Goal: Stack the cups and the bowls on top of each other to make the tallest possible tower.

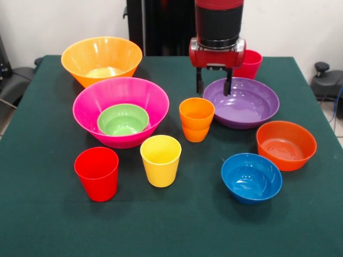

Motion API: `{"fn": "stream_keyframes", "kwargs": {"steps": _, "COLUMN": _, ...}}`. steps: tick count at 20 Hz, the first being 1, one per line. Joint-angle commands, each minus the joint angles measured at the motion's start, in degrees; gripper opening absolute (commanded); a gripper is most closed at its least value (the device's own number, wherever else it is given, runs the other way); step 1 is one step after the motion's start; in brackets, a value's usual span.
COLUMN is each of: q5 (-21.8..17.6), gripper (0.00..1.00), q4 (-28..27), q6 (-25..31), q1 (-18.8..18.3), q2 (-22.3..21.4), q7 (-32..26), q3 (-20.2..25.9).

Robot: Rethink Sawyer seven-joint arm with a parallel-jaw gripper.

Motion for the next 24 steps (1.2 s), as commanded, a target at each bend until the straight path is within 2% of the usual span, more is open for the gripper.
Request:
{"fn": "stream_keyframes", "kwargs": {"steps": 1, "q5": 0.05, "gripper": 1.00, "q4": -0.69, "q6": -3.70, "q1": -0.74, "q2": 6.34, "q7": 5.78, "q3": 1.97}}
{"fn": "stream_keyframes", "kwargs": {"steps": 18, "q5": 0.35, "gripper": 1.00, "q4": -3.13, "q6": -3.88, "q1": -1.42, "q2": 8.22, "q7": 4.56, "q3": 3.20}}
{"fn": "stream_keyframes", "kwargs": {"steps": 24, "q5": -0.48, "gripper": 1.00, "q4": -4.65, "q6": -6.52, "q1": -2.82, "q2": 11.84, "q7": 3.26, "q3": 4.48}}
